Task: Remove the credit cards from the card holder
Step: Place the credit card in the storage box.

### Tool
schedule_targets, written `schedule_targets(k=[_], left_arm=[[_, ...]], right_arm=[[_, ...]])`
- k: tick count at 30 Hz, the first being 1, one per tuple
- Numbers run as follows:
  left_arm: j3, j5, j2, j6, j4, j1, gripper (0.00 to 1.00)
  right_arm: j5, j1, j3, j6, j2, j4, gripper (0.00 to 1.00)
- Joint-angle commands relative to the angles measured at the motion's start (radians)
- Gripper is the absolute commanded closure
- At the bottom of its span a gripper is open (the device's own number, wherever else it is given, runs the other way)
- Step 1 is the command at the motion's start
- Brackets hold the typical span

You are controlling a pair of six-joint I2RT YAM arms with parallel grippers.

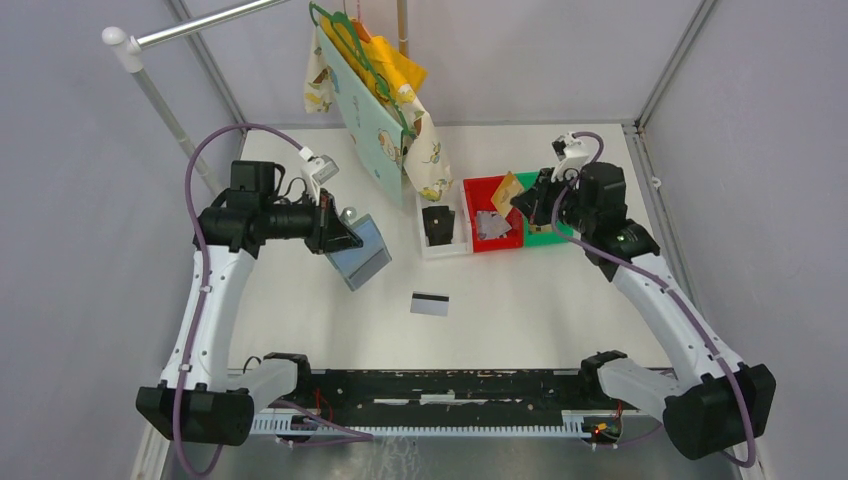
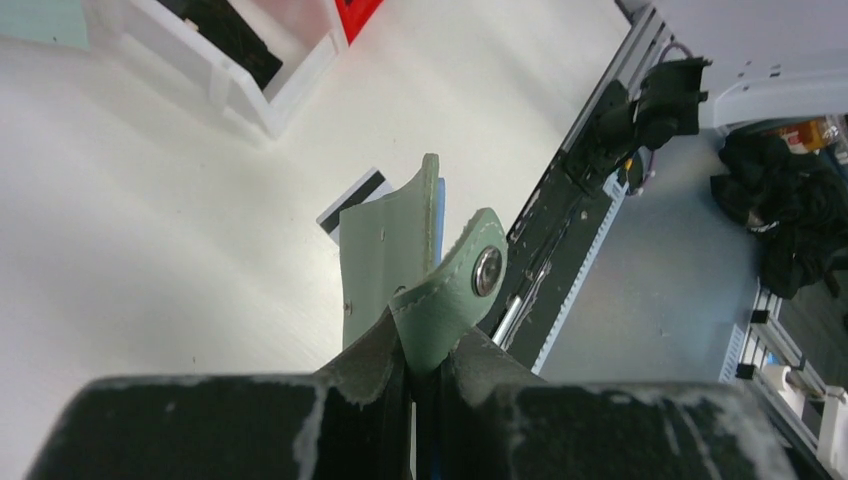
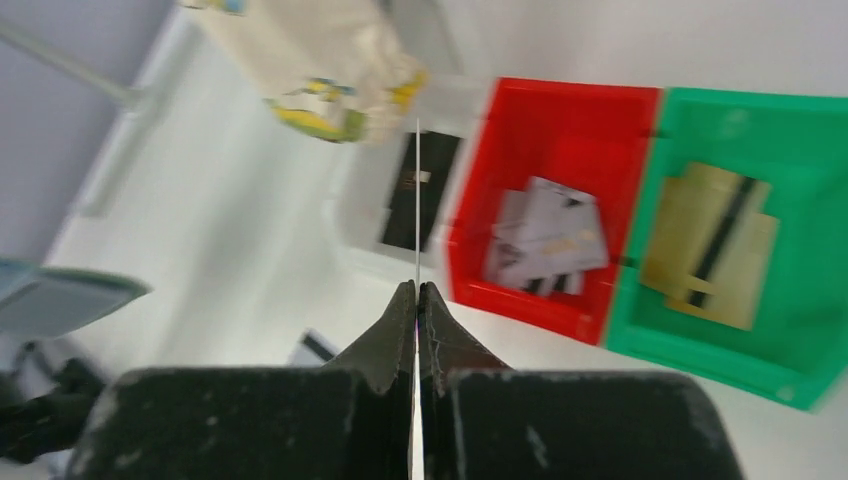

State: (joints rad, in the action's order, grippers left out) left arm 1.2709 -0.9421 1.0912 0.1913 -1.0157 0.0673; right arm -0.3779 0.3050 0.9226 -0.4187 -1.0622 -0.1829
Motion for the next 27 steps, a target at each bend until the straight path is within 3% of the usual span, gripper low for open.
schedule_targets(k=[1, 5, 13, 27], left_arm=[[0.019, -0.038, 0.025, 0.189, -0.106, -0.004, 0.9], [0.024, -0.05, 0.041, 0.212, -0.132, -0.004, 0.9], [-0.003, -0.061, 0.022, 0.266, -0.17, -0.004, 0.89], [-0.013, -0.13, 0.015, 0.271, -0.178, -0.002, 0.88]], right_arm=[[0.292, -0.039, 0.112, 0.234, -0.086, -0.257, 1.0], [0.457, -0.068, 0.186, 0.302, -0.182, -0.29, 1.0], [0.617, -0.089, 0.283, 0.384, -0.325, -0.342, 1.0], [0.433, -0.09, 0.389, 0.41, -0.617, -0.333, 1.0]])
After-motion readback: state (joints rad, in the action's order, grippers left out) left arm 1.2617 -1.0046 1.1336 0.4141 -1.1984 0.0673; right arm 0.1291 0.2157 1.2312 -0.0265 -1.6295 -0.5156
